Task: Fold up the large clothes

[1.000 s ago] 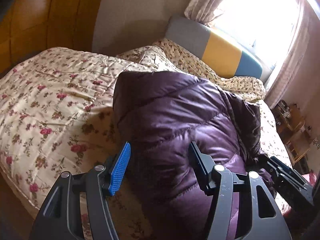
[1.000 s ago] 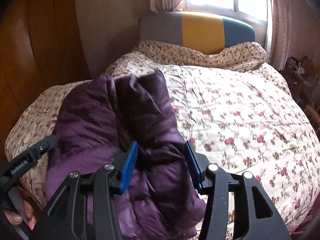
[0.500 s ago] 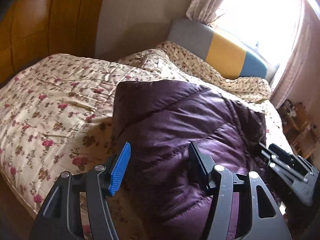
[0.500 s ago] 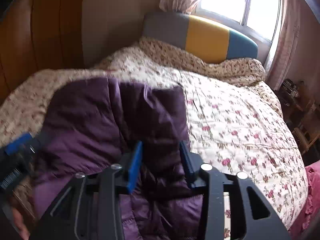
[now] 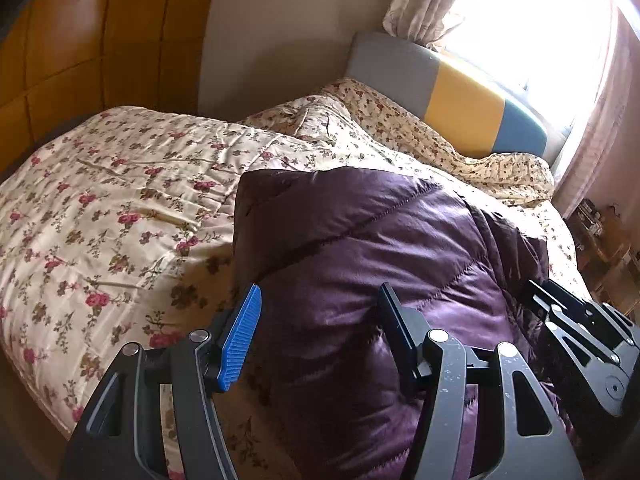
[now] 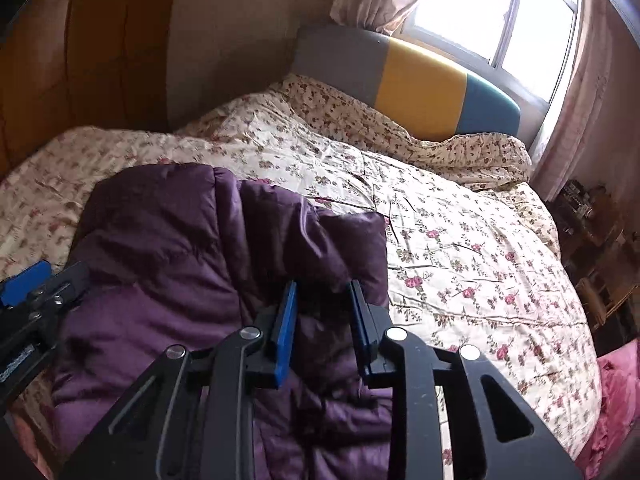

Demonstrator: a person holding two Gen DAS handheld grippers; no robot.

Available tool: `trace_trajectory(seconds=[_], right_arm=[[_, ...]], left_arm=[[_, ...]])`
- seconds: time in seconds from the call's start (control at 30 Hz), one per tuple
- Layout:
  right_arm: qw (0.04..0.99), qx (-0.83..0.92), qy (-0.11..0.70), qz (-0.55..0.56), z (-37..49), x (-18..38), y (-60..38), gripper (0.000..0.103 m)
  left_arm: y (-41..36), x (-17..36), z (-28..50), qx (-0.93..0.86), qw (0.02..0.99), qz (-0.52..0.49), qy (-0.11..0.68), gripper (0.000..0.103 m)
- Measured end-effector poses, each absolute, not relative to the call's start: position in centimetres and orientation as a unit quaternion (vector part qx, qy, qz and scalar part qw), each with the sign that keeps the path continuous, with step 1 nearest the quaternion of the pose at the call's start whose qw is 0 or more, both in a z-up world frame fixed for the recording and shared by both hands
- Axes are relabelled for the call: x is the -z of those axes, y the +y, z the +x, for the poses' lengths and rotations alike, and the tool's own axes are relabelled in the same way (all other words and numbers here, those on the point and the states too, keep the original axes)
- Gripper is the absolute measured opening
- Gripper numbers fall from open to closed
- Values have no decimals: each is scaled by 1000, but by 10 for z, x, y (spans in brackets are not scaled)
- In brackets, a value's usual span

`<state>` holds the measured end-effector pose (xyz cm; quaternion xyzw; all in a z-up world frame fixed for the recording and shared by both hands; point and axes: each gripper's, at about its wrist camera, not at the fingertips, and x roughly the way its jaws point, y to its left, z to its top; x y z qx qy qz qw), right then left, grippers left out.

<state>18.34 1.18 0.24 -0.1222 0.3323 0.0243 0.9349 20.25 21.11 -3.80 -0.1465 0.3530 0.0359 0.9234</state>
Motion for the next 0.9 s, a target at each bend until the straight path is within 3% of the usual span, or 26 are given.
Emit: trace_trajectory(seconds=[0.33,0.9], right_arm=[[904,-12,386,-184,209,52,21,20],[907,-66,402,-107,238,93,-12,18]], left_arm=[[201,53,221,-23,919,-131,372,59],[178,86,236,-33,917,-119,379,59]])
